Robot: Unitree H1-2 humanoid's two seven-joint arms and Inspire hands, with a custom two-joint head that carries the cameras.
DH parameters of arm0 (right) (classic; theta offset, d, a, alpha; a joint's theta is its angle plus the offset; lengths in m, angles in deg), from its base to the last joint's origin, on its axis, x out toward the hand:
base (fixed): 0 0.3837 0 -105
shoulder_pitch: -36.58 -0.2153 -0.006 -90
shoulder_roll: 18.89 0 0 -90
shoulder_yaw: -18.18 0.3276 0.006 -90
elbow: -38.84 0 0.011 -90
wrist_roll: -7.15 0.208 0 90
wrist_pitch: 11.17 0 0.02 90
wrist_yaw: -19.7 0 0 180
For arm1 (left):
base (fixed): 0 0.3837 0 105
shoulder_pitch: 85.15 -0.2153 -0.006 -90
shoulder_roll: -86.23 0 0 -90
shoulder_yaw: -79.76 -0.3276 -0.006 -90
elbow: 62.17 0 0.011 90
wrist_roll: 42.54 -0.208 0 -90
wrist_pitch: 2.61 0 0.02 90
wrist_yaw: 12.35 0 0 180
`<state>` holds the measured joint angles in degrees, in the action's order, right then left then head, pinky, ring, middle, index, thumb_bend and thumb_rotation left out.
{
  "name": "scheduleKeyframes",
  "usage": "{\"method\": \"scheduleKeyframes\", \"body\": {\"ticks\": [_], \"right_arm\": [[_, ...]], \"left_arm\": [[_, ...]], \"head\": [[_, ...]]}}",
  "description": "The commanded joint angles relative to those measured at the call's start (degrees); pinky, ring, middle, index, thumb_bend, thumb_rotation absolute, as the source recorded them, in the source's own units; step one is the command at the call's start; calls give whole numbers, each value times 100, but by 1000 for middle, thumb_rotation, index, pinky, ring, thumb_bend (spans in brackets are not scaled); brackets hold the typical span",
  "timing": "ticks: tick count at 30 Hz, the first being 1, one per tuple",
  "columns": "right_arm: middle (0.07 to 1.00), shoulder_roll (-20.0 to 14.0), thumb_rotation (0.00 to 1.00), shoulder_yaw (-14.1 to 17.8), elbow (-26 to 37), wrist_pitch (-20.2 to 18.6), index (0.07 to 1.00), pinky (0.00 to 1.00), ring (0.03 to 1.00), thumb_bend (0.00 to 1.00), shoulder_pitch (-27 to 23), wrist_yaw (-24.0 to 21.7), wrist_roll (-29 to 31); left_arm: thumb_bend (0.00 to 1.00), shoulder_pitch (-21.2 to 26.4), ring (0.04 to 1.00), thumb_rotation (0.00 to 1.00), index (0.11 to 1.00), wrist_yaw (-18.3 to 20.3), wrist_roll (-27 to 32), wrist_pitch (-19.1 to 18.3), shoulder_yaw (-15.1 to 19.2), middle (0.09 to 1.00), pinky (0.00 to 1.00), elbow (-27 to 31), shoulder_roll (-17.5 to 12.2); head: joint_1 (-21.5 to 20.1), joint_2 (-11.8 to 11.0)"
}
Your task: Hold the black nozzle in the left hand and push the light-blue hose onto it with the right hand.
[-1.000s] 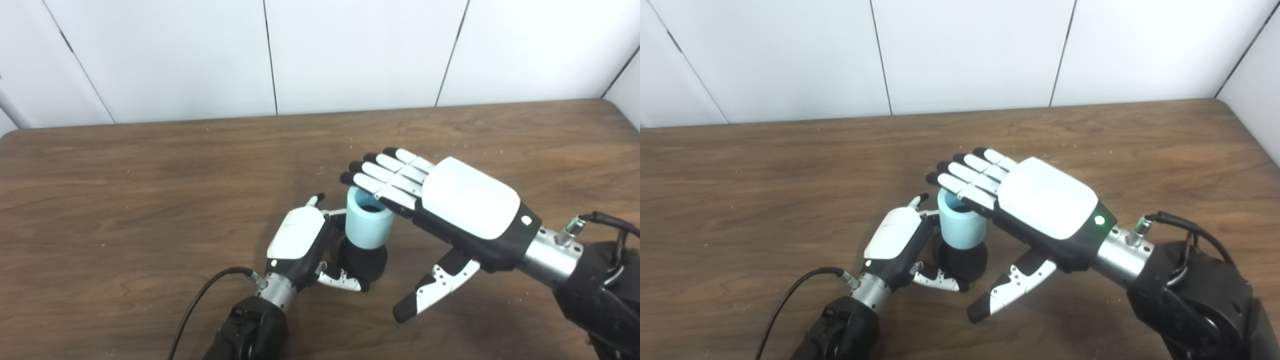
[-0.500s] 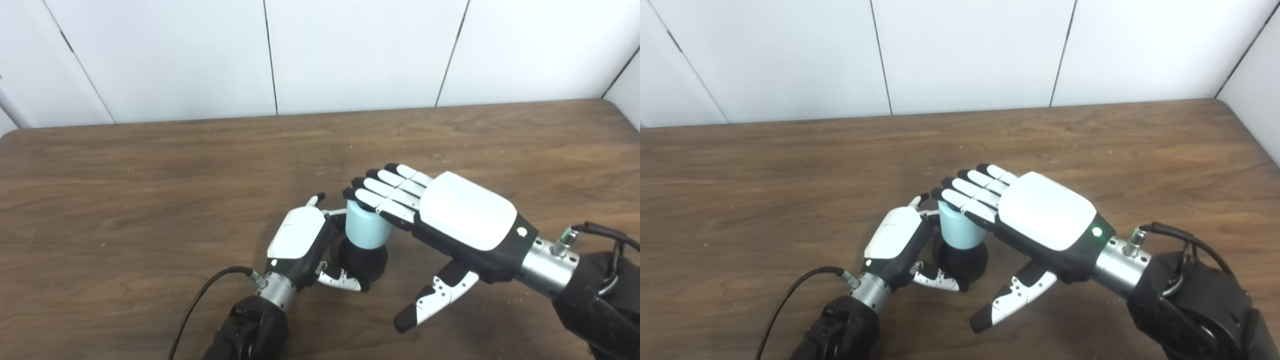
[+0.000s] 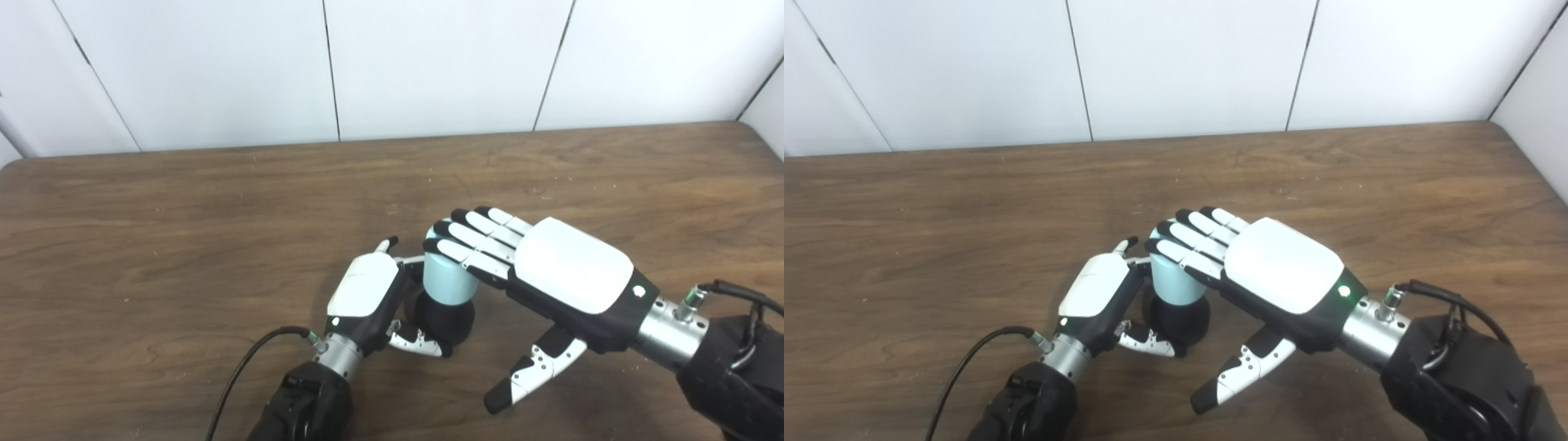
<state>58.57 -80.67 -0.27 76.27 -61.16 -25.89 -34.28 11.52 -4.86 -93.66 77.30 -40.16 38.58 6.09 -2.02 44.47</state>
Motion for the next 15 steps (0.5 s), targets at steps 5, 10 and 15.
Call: {"method": "scheduleKeyframes", "body": {"ticks": [5,10,15], "right_arm": [[1000,37,1000,-27,-13,79,966,1000,1000,722,136,-59,-127],[1000,24,1000,-33,-128,147,966,1000,1000,723,231,17,-120],[1000,33,1000,-103,-236,227,967,1000,1000,723,372,146,-130]], "left_arm": [[521,-106,645,0,510,340,-190,-168,-37,445,1000,-108,-188],[521,-95,645,0,509,387,-197,-188,-34,448,1000,-66,-192],[522,-99,645,0,509,413,-191,-175,-13,448,1000,-58,-193]], "head": [[-18,13],[-29,33],[-41,44]]}}
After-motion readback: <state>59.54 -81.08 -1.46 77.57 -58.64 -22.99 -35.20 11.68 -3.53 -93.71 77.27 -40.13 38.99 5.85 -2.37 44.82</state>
